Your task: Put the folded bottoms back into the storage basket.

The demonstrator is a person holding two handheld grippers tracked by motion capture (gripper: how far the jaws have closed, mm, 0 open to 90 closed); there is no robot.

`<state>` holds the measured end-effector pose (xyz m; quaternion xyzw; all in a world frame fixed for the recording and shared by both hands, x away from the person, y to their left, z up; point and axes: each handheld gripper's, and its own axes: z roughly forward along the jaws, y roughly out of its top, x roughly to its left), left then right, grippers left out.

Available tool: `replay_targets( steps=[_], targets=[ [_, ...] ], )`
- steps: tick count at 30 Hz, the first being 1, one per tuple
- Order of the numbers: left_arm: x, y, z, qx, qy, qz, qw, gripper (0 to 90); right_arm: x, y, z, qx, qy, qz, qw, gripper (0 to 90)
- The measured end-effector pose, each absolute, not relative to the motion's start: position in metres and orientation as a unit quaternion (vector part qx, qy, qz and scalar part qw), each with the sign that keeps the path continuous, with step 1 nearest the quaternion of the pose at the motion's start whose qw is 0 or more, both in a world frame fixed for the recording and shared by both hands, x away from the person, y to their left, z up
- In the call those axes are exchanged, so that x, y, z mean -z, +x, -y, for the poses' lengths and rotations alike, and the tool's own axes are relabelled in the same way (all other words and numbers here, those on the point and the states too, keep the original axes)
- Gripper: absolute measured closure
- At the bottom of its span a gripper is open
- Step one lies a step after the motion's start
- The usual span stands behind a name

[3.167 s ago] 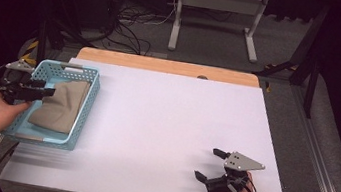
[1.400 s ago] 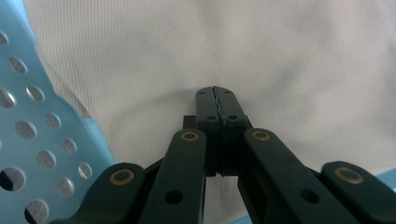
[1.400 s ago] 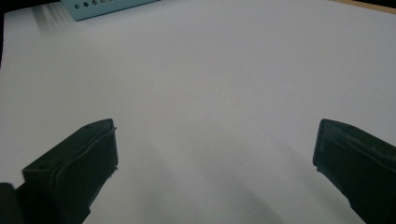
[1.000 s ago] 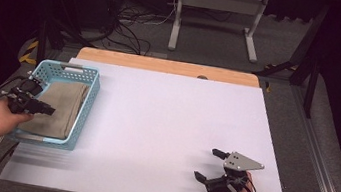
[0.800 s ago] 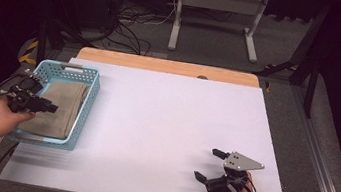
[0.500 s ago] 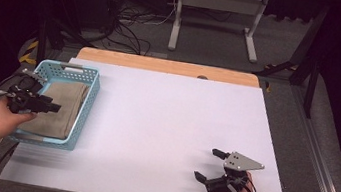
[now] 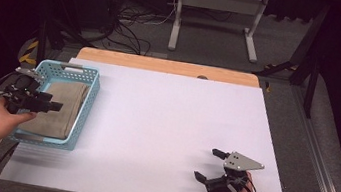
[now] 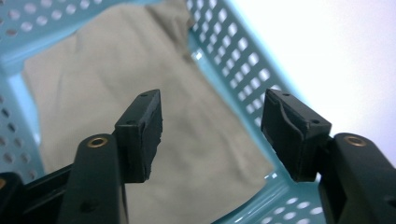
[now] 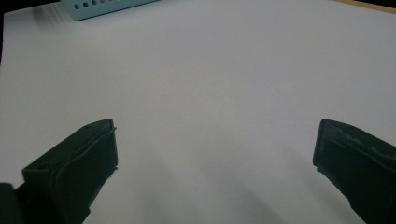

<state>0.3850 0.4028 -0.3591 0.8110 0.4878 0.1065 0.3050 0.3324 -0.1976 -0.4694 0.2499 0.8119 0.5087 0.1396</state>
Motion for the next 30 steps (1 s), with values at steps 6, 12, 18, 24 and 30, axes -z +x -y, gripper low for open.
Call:
replay_targets(
  steps=[6, 12, 18, 24, 30],
  targets=[
    [0.349, 0.379, -0.394, -0.127, 0.804, -0.472, 0.340, 37.1, 0.469, 0.332, 0.198, -0.510, 0.250, -0.811, 0.139, 0.5],
    [0.343, 0.371, -0.380, -0.154, 0.800, -0.440, 0.377, 30.4, 0.469, 0.332, 0.198, -0.512, 0.251, -0.810, 0.141, 0.4],
    [0.342, 0.366, -0.365, -0.160, 0.794, -0.406, 0.424, 28.2, 0.468, 0.331, 0.199, -0.516, 0.252, -0.806, 0.144, 0.4],
    [0.343, 0.362, -0.347, -0.167, 0.787, -0.373, 0.461, 23.3, 0.468, 0.331, 0.200, -0.518, 0.250, -0.805, 0.144, 0.4],
    [0.348, 0.360, -0.324, -0.159, 0.776, -0.347, 0.503, 17.6, 0.467, 0.330, 0.200, -0.522, 0.248, -0.803, 0.147, 0.2]
  ],
)
